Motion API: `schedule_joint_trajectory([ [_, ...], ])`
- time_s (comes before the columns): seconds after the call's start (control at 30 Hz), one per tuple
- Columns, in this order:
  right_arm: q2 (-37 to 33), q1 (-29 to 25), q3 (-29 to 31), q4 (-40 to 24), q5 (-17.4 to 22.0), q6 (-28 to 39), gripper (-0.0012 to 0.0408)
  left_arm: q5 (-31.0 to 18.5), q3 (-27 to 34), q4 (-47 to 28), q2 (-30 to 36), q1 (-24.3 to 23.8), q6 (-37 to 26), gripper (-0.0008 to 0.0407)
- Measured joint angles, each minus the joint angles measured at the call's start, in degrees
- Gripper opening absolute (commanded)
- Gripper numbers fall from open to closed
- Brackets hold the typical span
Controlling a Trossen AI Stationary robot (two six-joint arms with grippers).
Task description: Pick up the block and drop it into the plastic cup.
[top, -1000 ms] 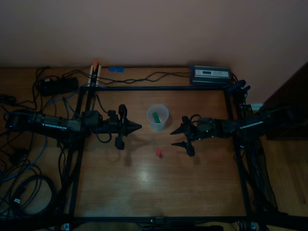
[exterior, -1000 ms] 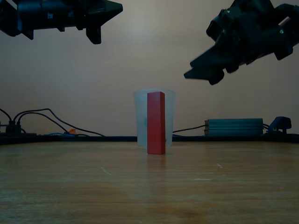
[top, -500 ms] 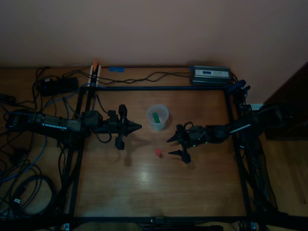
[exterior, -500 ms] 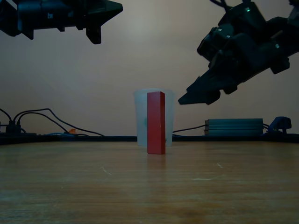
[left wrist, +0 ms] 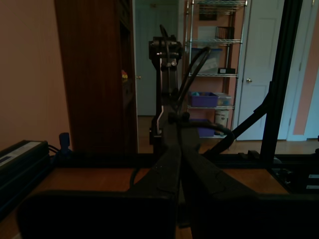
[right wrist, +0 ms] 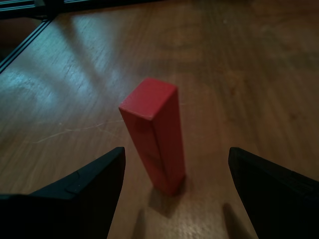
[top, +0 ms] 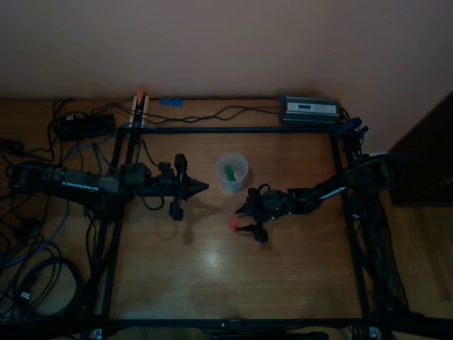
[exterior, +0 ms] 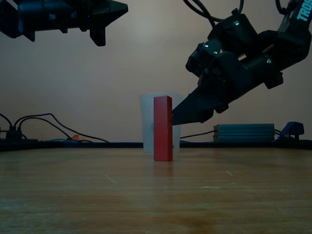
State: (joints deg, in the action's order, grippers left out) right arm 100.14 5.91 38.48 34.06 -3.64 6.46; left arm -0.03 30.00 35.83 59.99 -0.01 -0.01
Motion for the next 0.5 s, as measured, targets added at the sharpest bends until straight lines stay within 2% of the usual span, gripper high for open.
schedule_joint_trajectory([
  [0.37, 5.51, 2.08, 5.05, 0.74, -0.52, 0.44, 0.0282, -0.02, 0.0, 0.0, 0.0, 0.0, -0.02, 0.0],
  [0.5, 6.32, 2.05, 5.57, 0.7, -0.48, 0.83, 0.0262, 0.0, 0.0, 0.0, 0.0, 0.0, -0.02, 0.0],
])
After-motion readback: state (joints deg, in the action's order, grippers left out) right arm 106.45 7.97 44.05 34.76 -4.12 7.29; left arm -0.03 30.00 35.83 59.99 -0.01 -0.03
